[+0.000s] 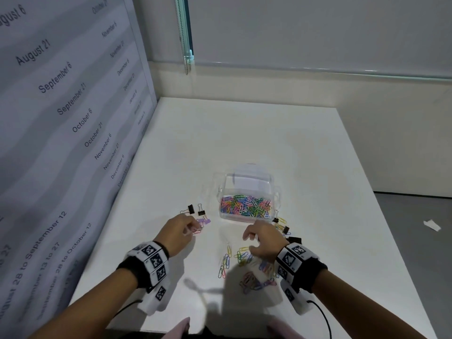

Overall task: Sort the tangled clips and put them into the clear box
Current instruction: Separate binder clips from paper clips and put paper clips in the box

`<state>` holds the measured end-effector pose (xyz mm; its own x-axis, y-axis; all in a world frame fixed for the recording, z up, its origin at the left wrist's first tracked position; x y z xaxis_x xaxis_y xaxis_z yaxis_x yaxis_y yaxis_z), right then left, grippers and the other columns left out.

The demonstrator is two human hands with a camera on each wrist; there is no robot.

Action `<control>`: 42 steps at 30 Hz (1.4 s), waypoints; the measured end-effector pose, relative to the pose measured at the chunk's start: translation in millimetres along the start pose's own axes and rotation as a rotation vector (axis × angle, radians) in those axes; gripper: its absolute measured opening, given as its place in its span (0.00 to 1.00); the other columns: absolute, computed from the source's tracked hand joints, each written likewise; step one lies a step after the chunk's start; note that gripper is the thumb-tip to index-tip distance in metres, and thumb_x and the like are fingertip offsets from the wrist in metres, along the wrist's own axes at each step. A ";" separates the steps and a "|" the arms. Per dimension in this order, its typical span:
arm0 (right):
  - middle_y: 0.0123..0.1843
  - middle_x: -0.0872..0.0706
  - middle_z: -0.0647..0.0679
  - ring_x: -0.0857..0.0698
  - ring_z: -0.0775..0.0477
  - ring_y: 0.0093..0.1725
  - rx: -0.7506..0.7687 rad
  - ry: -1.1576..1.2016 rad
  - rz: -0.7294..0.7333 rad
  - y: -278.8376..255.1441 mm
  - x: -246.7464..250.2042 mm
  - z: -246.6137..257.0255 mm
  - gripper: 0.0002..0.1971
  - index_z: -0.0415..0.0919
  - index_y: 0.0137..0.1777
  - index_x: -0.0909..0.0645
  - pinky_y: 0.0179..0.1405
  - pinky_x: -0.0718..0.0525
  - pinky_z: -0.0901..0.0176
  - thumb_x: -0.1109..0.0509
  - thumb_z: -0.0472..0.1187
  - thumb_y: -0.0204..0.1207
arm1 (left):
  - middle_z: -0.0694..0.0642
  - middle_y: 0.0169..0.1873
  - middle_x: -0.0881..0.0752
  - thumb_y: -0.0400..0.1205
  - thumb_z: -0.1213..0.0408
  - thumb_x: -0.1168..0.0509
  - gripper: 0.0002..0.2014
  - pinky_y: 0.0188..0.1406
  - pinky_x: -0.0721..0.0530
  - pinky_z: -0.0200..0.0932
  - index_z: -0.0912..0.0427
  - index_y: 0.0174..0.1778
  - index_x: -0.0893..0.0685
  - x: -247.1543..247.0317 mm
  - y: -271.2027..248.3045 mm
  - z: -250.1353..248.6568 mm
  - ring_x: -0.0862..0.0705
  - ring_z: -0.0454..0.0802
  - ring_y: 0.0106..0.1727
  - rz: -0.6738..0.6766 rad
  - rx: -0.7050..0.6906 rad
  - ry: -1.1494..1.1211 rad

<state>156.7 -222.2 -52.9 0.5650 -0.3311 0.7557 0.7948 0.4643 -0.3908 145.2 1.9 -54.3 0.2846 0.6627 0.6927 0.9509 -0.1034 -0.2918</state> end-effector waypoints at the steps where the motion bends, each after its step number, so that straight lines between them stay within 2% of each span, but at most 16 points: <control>1: 0.47 0.26 0.50 0.28 0.53 0.43 -0.010 -0.040 0.052 0.9 -6.7 0.5 0.15 0.44 0.56 0.21 0.46 0.29 0.63 0.31 0.38 0.69 | 0.50 0.40 0.20 0.72 0.79 0.37 0.21 0.37 0.28 0.26 0.42 0.37 0.21 0.6 -3.4 9.7 0.22 0.40 0.35 0.007 0.032 0.028; 3: 0.52 0.27 0.48 0.28 0.50 0.48 -0.041 -0.088 0.134 2.5 -19.8 -0.3 0.21 0.44 0.61 0.25 0.52 0.27 0.59 0.27 0.42 0.68 | 0.49 0.38 0.23 0.70 0.78 0.35 0.23 0.41 0.26 0.34 0.38 0.36 0.25 0.0 -9.7 23.9 0.25 0.41 0.34 0.025 0.074 0.039; 6: 0.60 0.27 0.43 0.24 0.44 0.57 -0.047 -0.079 0.138 3.9 -33.3 1.6 0.27 0.44 0.65 0.29 0.57 0.26 0.56 0.24 0.44 0.66 | 0.48 0.36 0.27 0.70 0.75 0.31 0.19 0.44 0.25 0.38 0.42 0.40 0.24 -4.2 -15.3 31.7 0.25 0.42 0.32 0.024 0.107 0.041; 11: 0.60 0.26 0.41 0.23 0.42 0.59 0.009 -0.029 0.101 4.3 -43.7 12.0 0.20 0.41 0.61 0.25 0.58 0.26 0.55 0.30 0.37 0.69 | 0.46 0.37 0.29 0.73 0.72 0.31 0.16 0.53 0.20 0.45 0.55 0.55 0.18 -17.5 -10.1 27.1 0.25 0.45 0.35 0.000 0.083 0.056; 15: 0.55 0.24 0.42 0.23 0.44 0.58 0.042 0.042 0.067 9.1 -42.1 19.1 0.18 0.41 0.60 0.22 0.51 0.31 0.64 0.34 0.38 0.68 | 0.50 0.44 0.28 0.74 0.67 0.30 0.17 0.53 0.24 0.38 0.55 0.60 0.18 -34.0 -7.3 8.6 0.25 0.47 0.44 0.104 -0.013 0.101; 19: 0.63 0.28 0.40 0.26 0.42 0.64 0.005 -0.018 0.012 15.6 -37.2 14.7 0.28 0.43 0.71 0.32 0.62 0.24 0.50 0.34 0.37 0.70 | 0.49 0.52 0.29 0.70 0.54 0.25 0.29 0.57 0.25 0.36 0.52 0.66 0.24 -54.4 -13.3 -4.7 0.25 0.46 0.55 0.265 -0.079 0.116; 22: 0.65 0.29 0.38 0.28 0.40 0.65 0.025 -0.044 0.055 14.8 -44.8 18.2 0.28 0.43 0.72 0.33 0.63 0.26 0.50 0.36 0.34 0.70 | 0.47 0.54 0.32 0.66 0.53 0.22 0.37 0.60 0.28 0.35 0.54 0.70 0.28 -66.8 -19.5 -12.4 0.27 0.46 0.60 0.326 -0.116 0.150; 25: 0.60 0.24 0.37 0.24 0.40 0.60 0.091 -0.012 0.109 9.6 -51.9 23.9 0.22 0.40 0.65 0.25 0.61 0.25 0.52 0.37 0.31 0.69 | 0.48 0.53 0.33 0.65 0.56 0.21 0.37 0.57 0.28 0.36 0.57 0.68 0.28 -72.2 -22.2 -20.0 0.29 0.44 0.55 0.311 -0.157 0.163; 26: 0.58 0.22 0.37 0.22 0.41 0.57 0.102 0.005 0.111 7.6 -51.4 23.6 0.20 0.40 0.62 0.22 0.58 0.25 0.57 0.37 0.30 0.69 | 0.48 0.52 0.32 0.64 0.57 0.21 0.36 0.57 0.26 0.38 0.57 0.67 0.29 -73.0 -22.5 -20.9 0.28 0.46 0.55 0.306 -0.151 0.149; 28: 0.56 0.17 0.39 0.20 0.45 0.49 0.103 0.033 0.075 3.9 -43.5 21.7 0.17 0.40 0.58 0.18 0.50 0.29 0.66 0.37 0.30 0.69 | 0.49 0.51 0.32 0.64 0.60 0.21 0.37 0.57 0.24 0.41 0.57 0.65 0.31 -73.3 -23.0 -21.5 0.27 0.48 0.55 0.291 -0.133 0.113; 30: 0.54 0.15 0.41 0.24 0.51 0.42 0.092 0.054 0.001 1.2 -31.1 15.6 0.16 0.41 0.56 0.17 0.46 0.30 0.66 0.35 0.31 0.68 | 0.49 0.53 0.32 0.63 0.61 0.20 0.40 0.57 0.24 0.41 0.56 0.67 0.34 -74.2 -23.0 -22.5 0.28 0.48 0.56 0.285 -0.135 0.114; 32: 0.56 0.17 0.42 0.25 0.52 0.44 0.084 0.041 -0.008 -1.3 -25.0 7.7 0.17 0.42 0.58 0.19 0.47 0.30 0.65 0.30 0.36 0.68 | 0.52 0.59 0.32 0.63 0.59 0.20 0.44 0.61 0.25 0.41 0.56 0.72 0.37 -78.2 -23.1 -23.0 0.29 0.49 0.61 0.318 -0.146 0.164; 35: 0.60 0.25 0.44 0.24 0.47 0.54 0.043 -0.063 0.106 -6.7 -32.1 -1.3 0.29 0.44 0.65 0.26 0.54 0.26 0.59 0.22 0.46 0.64 | 0.54 0.64 0.33 0.63 0.57 0.20 0.45 0.65 0.25 0.43 0.57 0.74 0.36 -86.4 -23.4 -27.7 0.28 0.50 0.65 0.360 -0.165 0.266; 38: 0.60 0.29 0.42 0.25 0.43 0.53 0.059 -0.083 0.102 -10.4 -43.7 1.8 0.36 0.40 0.64 0.28 0.48 0.28 0.58 0.17 0.45 0.56 | 0.54 0.60 0.31 0.66 0.59 0.22 0.37 0.60 0.22 0.44 0.58 0.69 0.31 -91.4 -21.0 -37.6 0.25 0.53 0.61 0.341 -0.173 0.281; 40: 0.58 0.27 0.38 0.23 0.39 0.52 0.090 -0.037 0.064 -9.3 -52.7 7.7 0.34 0.35 0.62 0.26 0.44 0.31 0.60 0.18 0.42 0.56 | 0.52 0.53 0.32 0.68 0.61 0.24 0.30 0.56 0.23 0.44 0.59 0.64 0.27 -91.9 -15.5 -41.3 0.22 0.54 0.57 0.318 -0.135 0.259; 42: 0.56 0.25 0.35 0.22 0.36 0.50 0.073 0.001 0.018 -5.6 -57.0 11.5 0.29 0.33 0.60 0.24 0.43 0.29 0.56 0.20 0.40 0.59 | 0.50 0.49 0.32 0.68 0.61 0.24 0.25 0.53 0.24 0.44 0.59 0.60 0.23 -90.4 -9.6 -42.7 0.21 0.55 0.55 0.293 -0.085 0.235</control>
<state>117.5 -196.4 -87.7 0.5795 -0.3227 0.7484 0.7661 0.5288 -0.3652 115.6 -88.7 -86.0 0.5569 0.4090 0.7229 0.8288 -0.3312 -0.4510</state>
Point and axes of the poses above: each hand's wrist, its own y-axis towards the middle knuckle, its own x-axis out of the back of the hand, z = x × y, the point moved 6 cm from there along y, towards the middle knuckle
